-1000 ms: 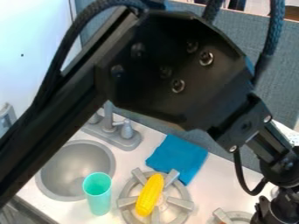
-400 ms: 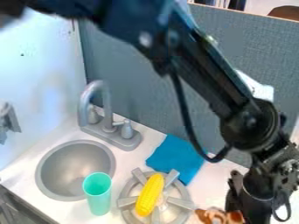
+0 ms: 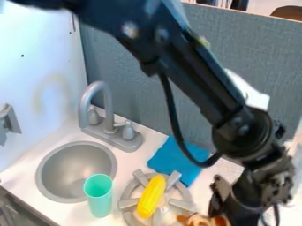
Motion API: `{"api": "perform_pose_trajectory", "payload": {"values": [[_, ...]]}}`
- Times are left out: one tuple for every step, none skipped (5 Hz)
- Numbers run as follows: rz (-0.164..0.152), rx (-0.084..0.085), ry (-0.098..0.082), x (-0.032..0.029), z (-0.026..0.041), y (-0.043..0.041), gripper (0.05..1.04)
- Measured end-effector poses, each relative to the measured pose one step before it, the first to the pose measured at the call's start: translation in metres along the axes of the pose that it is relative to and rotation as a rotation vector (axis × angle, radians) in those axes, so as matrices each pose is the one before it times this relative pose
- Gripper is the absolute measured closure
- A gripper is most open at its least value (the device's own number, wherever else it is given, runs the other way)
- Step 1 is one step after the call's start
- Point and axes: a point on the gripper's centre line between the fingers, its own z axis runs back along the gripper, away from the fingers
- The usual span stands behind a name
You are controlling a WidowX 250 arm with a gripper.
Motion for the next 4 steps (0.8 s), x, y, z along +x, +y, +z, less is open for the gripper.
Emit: {"api": "perform_pose_trajectory", "payload": {"values": [[0.0288, -0.0092, 0.1332, -0.01946, -0.03630, 0.00314, 0.446], [0.0553, -0.0386, 0.0353, -0.00571, -0.01386, 0.00929, 0.446], [0.0501, -0.0318, 0.0504, -0.00660, -0.01652, 0.00972, 0.446], [-0.0296, -0.0617, -0.0223, 0.00411, -0.00253, -0.00215, 0.446]]}}
